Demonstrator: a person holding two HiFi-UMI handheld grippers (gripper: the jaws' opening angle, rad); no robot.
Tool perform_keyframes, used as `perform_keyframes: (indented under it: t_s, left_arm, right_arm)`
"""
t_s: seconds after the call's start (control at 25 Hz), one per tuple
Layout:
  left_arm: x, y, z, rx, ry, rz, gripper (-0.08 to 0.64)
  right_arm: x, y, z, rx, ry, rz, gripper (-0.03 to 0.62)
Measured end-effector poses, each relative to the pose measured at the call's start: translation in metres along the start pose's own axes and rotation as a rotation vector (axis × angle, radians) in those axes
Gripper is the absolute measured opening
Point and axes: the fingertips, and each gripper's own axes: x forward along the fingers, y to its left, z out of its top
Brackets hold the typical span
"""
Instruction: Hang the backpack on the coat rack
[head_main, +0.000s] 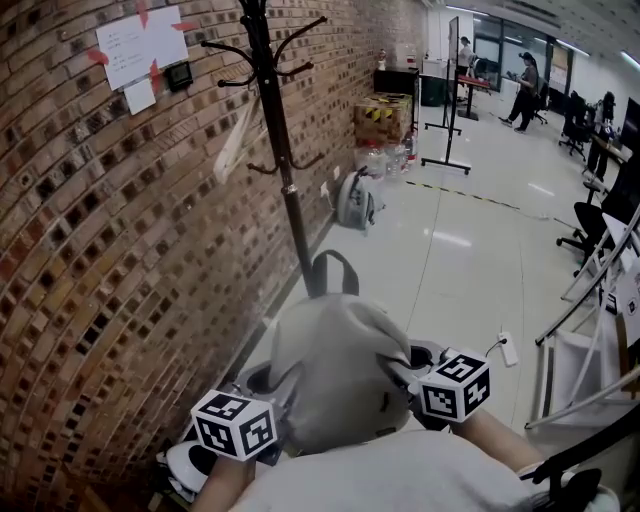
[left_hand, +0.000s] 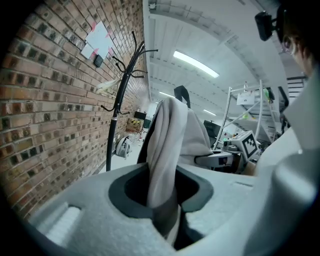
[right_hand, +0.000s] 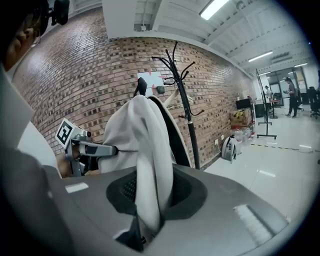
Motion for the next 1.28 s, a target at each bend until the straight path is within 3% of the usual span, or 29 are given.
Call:
perform_keyframes:
  t_s: [0.6,1.28]
  left_arm:
    - [0.101,0.128,0.057,-0.036,0.051,-0.050,0.091]
    - [0.181,0.264,0.108,-0.070,0.112,-0.027,0.091]
  right_arm:
    - [0.135,-0.083,0.054,0.065,0.043,-0.019,0.064]
    - [0.287,-0.151,0.103,0.140,0.078,0.010,0.064]
